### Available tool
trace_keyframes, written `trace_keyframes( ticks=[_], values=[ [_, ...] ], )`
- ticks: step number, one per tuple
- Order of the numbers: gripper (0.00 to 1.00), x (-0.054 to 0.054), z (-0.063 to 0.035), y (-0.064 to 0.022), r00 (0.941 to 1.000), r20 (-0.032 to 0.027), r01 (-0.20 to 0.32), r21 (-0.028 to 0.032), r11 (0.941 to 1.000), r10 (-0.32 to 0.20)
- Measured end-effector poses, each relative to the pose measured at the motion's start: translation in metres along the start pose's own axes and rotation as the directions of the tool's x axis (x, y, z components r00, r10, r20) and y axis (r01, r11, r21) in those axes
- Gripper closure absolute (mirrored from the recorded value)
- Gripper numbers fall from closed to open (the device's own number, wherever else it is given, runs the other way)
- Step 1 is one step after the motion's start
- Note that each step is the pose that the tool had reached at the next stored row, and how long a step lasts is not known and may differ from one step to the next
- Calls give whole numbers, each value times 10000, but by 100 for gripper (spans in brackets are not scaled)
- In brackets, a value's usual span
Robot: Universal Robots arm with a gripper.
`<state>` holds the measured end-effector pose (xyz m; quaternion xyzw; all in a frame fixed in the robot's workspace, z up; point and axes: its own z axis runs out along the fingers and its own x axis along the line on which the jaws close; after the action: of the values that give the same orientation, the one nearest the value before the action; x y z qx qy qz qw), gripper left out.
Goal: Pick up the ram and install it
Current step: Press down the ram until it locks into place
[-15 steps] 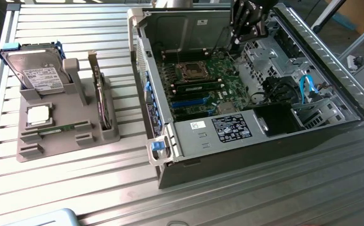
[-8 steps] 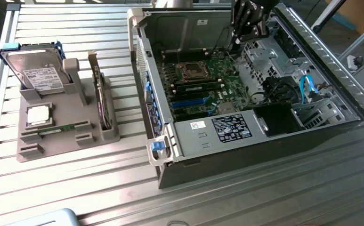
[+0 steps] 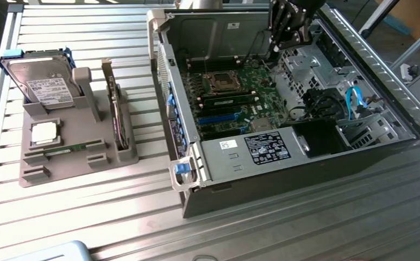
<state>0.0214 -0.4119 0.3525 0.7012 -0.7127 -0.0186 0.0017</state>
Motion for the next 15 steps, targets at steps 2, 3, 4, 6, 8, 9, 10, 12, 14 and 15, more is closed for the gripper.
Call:
trace_keyframes(
  ticks=[2, 3, 4, 6, 8, 9, 10, 12, 14, 15],
  values=[
    [89, 1, 47, -1, 10000, 1, 0, 0, 10000, 0],
    [89, 1, 64, -2, 10000, 0, 0, 0, 10000, 0],
    [89, 1, 77, -2, 10000, 0, 0, 0, 10000, 0],
    [89, 2, 110, -3, 10000, 1, 0, 0, 10000, 0],
    [89, 4, 160, -5, 10000, 0, 0, 0, 10000, 0],
    [89, 4, 183, -5, 10000, 0, 0, 0, 10000, 0],
    [89, 5, 203, -6, 10000, 1, 0, 0, 10000, 0],
    [89, 5, 232, -7, 10000, 1, 0, 0, 10000, 0],
    [89, 6, 268, -8, 10000, 1, 0, 0, 10000, 0],
    [89, 7, 281, -8, 10000, 1, 0, 0, 10000, 0]
  ],
)
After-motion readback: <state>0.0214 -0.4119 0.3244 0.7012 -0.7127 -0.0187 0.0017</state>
